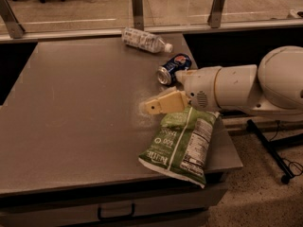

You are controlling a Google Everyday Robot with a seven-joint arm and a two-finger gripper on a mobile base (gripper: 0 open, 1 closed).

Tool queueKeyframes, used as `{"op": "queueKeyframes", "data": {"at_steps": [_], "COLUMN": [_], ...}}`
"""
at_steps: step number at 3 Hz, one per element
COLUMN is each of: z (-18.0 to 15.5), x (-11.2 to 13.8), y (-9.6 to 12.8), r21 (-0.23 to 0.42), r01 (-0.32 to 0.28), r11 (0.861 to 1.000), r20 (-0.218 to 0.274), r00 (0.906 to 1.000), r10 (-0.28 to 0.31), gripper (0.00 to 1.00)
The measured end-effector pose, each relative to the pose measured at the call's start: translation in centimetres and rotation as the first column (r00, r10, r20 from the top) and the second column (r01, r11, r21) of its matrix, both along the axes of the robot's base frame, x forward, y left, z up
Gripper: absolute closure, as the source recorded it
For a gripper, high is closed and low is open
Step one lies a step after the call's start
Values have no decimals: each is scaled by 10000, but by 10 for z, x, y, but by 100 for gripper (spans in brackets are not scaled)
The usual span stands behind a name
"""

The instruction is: Move blue plastic bottle near green jalapeno chip bag

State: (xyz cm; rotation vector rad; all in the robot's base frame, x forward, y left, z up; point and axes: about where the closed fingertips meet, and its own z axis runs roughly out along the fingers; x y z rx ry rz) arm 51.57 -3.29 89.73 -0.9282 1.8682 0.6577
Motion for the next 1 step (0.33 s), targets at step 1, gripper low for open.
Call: {"op": "queueKeyframes", "data": {"at_steps": [1], "z": [0], "x": [0], "y": [0], "r21": [0], "r01": [0], "r11": [10000], "r20": [0], "r00": [10000], "r10": [0], "gripper": [0]}}
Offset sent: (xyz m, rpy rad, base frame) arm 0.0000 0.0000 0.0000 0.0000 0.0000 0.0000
